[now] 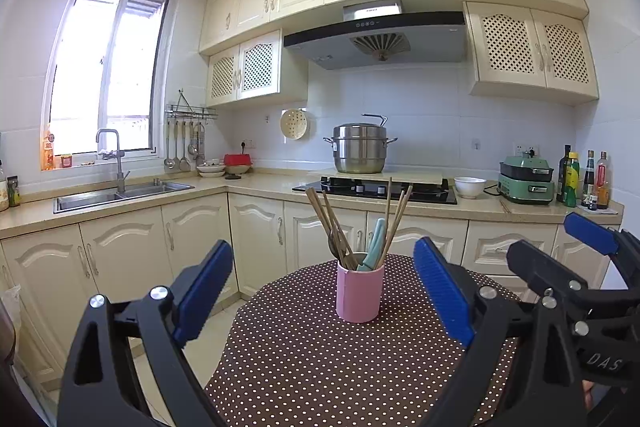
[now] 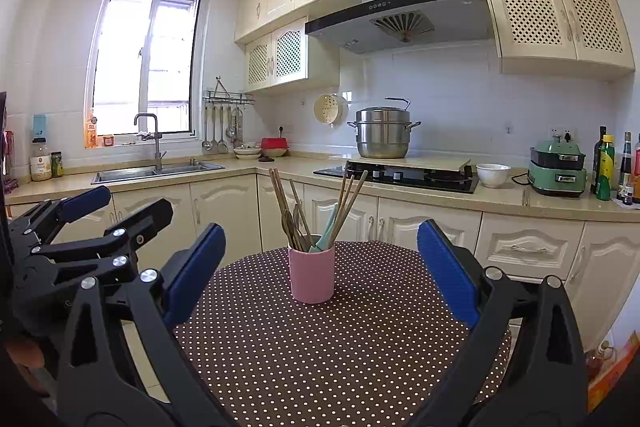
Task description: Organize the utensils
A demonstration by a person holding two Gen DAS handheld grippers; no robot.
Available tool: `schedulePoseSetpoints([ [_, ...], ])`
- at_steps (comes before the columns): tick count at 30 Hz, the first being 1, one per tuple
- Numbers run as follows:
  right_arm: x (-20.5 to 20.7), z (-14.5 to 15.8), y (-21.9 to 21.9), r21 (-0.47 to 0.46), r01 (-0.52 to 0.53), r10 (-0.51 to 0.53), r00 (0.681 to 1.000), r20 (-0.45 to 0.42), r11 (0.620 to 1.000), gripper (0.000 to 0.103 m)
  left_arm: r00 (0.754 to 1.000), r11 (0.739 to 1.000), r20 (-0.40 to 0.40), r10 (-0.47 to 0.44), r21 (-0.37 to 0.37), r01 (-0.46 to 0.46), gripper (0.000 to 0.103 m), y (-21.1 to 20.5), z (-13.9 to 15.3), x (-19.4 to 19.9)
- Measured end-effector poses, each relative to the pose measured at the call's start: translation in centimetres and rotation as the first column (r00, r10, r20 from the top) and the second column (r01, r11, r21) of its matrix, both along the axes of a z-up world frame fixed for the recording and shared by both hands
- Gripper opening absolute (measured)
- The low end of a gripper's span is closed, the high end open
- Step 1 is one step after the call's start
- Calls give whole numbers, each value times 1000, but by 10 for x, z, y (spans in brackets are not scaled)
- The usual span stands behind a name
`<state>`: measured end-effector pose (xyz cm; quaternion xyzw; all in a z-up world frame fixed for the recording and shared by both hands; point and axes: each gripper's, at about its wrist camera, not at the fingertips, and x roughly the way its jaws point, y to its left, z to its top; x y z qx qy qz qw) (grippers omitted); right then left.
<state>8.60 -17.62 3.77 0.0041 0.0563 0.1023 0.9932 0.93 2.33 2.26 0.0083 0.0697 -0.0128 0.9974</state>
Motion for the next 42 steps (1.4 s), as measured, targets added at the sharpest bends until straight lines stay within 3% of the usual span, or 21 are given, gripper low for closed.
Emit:
schedulePoseSetpoints([
  [42,-1,-9,5,-3,-9,9,1000,-16,1000,95,1000,1000,17,19,5,-20,90,9,-4,-6],
])
